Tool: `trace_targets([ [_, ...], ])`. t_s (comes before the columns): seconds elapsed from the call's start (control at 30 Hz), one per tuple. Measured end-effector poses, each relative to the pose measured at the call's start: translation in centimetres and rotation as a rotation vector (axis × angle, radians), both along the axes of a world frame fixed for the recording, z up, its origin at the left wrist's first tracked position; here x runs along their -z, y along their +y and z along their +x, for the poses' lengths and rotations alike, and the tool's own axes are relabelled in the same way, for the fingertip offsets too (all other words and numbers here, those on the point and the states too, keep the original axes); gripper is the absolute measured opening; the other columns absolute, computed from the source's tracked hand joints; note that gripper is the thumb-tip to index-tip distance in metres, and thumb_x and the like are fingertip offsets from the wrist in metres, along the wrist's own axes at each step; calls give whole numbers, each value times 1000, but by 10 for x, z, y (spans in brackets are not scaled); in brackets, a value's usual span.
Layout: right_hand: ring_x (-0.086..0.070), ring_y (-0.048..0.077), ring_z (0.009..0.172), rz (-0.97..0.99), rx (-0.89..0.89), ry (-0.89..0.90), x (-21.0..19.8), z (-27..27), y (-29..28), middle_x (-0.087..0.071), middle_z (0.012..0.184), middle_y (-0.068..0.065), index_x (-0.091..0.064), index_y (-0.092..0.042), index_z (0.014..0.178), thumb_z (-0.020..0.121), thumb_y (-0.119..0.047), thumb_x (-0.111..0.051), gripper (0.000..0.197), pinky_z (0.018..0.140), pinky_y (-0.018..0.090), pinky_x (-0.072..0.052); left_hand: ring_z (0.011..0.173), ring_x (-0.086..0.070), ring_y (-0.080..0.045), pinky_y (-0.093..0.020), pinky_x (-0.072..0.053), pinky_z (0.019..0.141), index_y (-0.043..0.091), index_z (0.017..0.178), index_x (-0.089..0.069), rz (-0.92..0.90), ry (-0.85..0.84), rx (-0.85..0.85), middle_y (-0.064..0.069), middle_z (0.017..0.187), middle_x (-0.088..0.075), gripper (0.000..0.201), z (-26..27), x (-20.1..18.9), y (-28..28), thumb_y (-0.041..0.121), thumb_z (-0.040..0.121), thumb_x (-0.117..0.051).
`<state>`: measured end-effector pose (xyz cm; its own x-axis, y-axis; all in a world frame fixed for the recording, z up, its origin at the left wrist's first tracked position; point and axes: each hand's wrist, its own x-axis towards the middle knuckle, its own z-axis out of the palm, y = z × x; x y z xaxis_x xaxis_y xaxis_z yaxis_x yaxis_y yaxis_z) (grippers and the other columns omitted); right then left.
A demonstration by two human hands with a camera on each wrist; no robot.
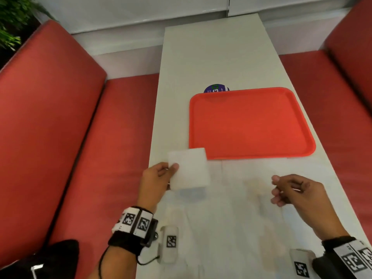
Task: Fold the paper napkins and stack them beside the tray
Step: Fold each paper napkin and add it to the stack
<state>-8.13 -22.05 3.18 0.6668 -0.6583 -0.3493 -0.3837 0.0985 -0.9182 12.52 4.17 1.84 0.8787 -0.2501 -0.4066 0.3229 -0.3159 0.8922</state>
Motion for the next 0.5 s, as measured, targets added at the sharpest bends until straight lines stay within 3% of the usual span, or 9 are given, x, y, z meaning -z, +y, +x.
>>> trace_targets([
  [0.07, -69, 36, 58, -57, 23, 82, 6, -5, 3, -72, 66, 15, -73, -2, 83, 89, -14, -70, 14, 51, 26, -58, 85, -73, -31, -45, -59, 73, 2, 93, -70, 83, -71, -18, -18, 95, -77, 21, 43, 11, 14, 22, 95, -69],
  [0.13, -70, 28, 54, -112, 22, 174, 12, -11, 7, -73, 64, 10, -73, -6, 79, 89, -16, -70, 14, 51, 22, -56, 87, -74, -32, -47, -60, 76, 8, 89, -72, 177, -155, -11, -10, 90, -78, 21, 79, 24, 23, 28, 95, -69],
  [0.23, -71, 25, 53, -161, 17, 277, 17, -22, 16, -73, 62, 6, -73, -10, 76, 87, -21, -72, 16, 54, 24, -56, 77, -70, -18, -36, -58, 76, 10, 90, -73, 314, -244, 39, 2, 84, -76, 22, 111, 40, 23, 31, 95, -68],
  [0.3, -71, 25, 52, -164, 30, 321, 19, -26, 18, -73, 61, 5, -73, -11, 76, 87, -23, -73, 16, 55, 27, -56, 76, -67, -14, -27, -53, 74, 9, 97, -74, 378, -251, 64, -1, 89, -74, 23, 125, 52, 19, 30, 96, -66],
  [0.43, -69, 22, 48, -172, 61, 377, 20, -25, 18, -72, 58, 6, -72, -7, 76, 86, -18, -74, 14, 50, 28, -55, 99, -67, -33, -41, -52, 91, 11, 107, -73, 505, -216, 85, -5, 96, -76, 35, 145, 80, 12, 42, 95, -65],
  [0.5, -68, 21, 46, -189, 60, 380, 20, -23, 17, -72, 57, 6, -72, -7, 76, 86, -17, -74, 14, 48, 22, -55, 108, -62, -38, -43, -50, 93, 10, 113, -70, 549, -209, 108, -7, 97, -75, 41, 149, 86, 8, 46, 94, -64],
])
